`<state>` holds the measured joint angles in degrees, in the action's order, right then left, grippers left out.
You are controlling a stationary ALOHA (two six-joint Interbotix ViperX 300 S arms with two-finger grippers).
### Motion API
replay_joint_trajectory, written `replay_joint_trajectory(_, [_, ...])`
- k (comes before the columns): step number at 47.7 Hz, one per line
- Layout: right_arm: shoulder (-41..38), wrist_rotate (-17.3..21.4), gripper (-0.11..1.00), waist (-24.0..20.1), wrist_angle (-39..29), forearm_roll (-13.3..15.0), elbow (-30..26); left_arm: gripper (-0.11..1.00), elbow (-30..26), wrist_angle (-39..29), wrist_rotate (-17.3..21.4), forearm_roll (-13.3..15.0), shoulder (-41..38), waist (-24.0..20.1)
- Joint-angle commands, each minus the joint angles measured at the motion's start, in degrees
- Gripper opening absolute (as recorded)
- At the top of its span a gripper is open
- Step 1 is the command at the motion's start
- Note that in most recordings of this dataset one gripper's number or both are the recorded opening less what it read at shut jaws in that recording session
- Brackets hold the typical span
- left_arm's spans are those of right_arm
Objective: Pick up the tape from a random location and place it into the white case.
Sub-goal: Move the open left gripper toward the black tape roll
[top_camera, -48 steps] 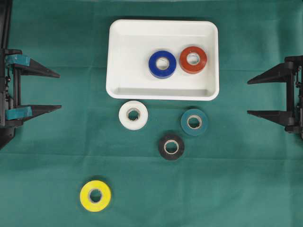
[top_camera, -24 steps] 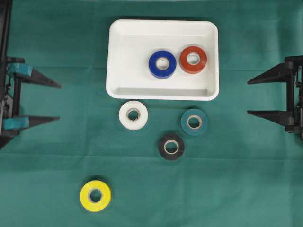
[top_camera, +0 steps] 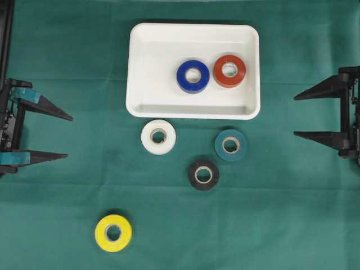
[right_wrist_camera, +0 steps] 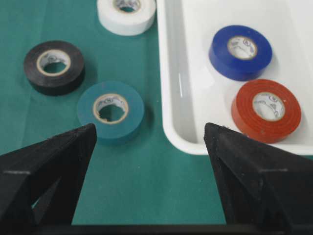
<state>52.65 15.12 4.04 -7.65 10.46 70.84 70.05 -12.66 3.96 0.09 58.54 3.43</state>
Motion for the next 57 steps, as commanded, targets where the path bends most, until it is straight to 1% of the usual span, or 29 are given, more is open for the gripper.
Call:
replay_joint_trajectory(1, [-0.18,0.09,0.85,-0.18,0.18,-0.09,-1.05,0.93,-1.23,2.37,-0.18,0.09,-1.05,0.44])
replay_joint_trajectory(8, [-0.18,0.0,0.85,-0.18,0.18,-0.09,-1.23,0.93,-2.72,7.56,-0.18,0.09,-4.31,2.29])
replay_joint_trajectory(15, [-0.26,0.0,0.85,-0.18,0.18,-0.09,-1.23,0.93,-5.45,9.93,-0.18,0.09,-10.11,3.16])
replay_joint_trajectory(29, [-0.44,0.0,0.84,-0.18,0.18,-0.09,-1.41,0.93,-15.82,14.33,0.0,0.09,-27.25,3.16])
replay_joint_trajectory(35, [-0.35,0.0,0.84,-0.18,0.18,-0.09,-1.41,0.93,-21.01,14.5,0.18,0.09,-34.28,3.25])
replay_joint_trajectory(42, [-0.44,0.0,0.85,-0.18,0.18,0.0,-1.41,0.93,-27.25,14.33,0.18,0.09,-40.43,3.16])
replay_joint_trajectory(53, [-0.35,-0.09,0.85,-0.18,0.18,0.09,-1.49,0.93,-35.68,12.92,0.0,0.09,-47.37,3.25])
replay_joint_trajectory(57, [-0.35,-0.09,0.84,-0.18,0.18,0.09,-1.49,0.93,-37.62,11.43,0.0,0.09,-48.78,3.16])
